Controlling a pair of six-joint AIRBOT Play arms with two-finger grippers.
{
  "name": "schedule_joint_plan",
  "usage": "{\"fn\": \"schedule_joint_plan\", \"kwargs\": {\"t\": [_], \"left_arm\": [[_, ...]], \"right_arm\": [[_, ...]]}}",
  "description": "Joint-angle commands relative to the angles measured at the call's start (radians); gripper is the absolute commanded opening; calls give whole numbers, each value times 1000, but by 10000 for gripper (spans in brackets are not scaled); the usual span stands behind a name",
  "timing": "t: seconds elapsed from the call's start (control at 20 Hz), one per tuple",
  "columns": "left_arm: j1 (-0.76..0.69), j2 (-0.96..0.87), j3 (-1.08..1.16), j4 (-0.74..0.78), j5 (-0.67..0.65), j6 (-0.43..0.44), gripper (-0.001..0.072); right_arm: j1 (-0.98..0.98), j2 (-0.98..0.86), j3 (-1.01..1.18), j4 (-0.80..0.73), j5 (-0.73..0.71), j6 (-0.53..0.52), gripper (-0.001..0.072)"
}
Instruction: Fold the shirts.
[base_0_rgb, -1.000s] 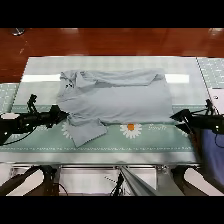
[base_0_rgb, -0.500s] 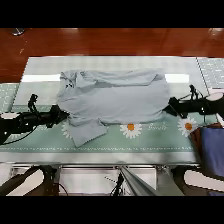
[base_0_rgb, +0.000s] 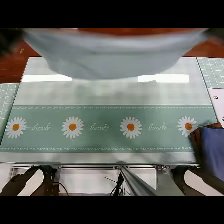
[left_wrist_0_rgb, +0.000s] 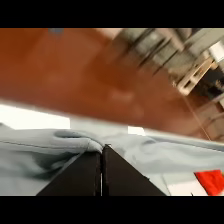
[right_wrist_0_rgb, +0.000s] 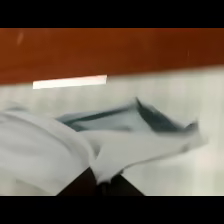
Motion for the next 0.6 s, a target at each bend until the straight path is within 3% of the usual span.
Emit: {"fn": "schedule_joint_plan", "kwargs": {"t": [0.0,0.1,0.2,0.35,0.55], "left_arm": [[1,132,271,126,23,-39,19],[1,239,332,255,23,-159,19],[1,364,349,414,24,-171,19],[1,525,349,731,19,-278,19],[1,620,347,948,-32,-297,19]], "right_arm": [[1,211,160,-76,35,18,21],[1,338,160,-143,58,21,21],[1,442,160,-203,89,42,21],[1,554,160,-263,146,77,21],[0,597,158,-290,286,115,21]]}}
